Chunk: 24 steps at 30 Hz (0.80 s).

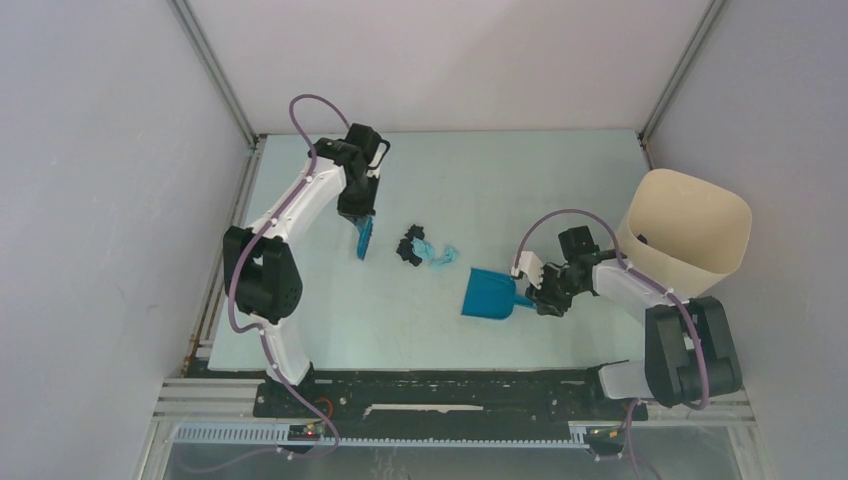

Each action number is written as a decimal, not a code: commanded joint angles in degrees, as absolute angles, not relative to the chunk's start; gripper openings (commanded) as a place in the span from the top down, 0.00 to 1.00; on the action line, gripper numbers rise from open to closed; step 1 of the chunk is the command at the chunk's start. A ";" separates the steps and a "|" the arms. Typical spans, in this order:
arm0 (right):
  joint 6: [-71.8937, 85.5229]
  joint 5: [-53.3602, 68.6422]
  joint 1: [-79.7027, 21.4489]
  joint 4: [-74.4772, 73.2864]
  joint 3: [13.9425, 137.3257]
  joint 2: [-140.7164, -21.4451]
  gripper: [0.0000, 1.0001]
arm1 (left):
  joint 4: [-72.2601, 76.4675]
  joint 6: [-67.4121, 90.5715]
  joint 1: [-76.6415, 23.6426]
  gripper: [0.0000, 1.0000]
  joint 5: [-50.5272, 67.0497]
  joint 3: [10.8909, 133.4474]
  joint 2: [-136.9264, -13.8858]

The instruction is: Sweep away the paper scraps from the table

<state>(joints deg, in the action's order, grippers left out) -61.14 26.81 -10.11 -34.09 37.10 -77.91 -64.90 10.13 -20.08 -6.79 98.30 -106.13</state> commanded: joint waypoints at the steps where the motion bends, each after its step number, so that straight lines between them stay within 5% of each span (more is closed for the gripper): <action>1: -60.23 23.61 -12.23 -30.72 35.86 -79.00 0.57 | -64.07 10.46 -20.76 1.00 -5.71 98.37 -106.63; 14: -60.27 23.53 -12.81 -31.46 35.86 -79.04 0.66 | -63.90 10.37 -21.28 1.00 -5.27 99.00 -107.69; 24: -59.31 18.66 -14.31 -38.74 39.01 -75.32 0.87 | -63.87 10.12 -21.47 1.00 -5.59 99.26 -107.79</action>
<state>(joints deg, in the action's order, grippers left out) -59.86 23.79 -13.50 -32.69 37.32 -77.82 -64.84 10.41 -21.10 -5.80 98.30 -107.13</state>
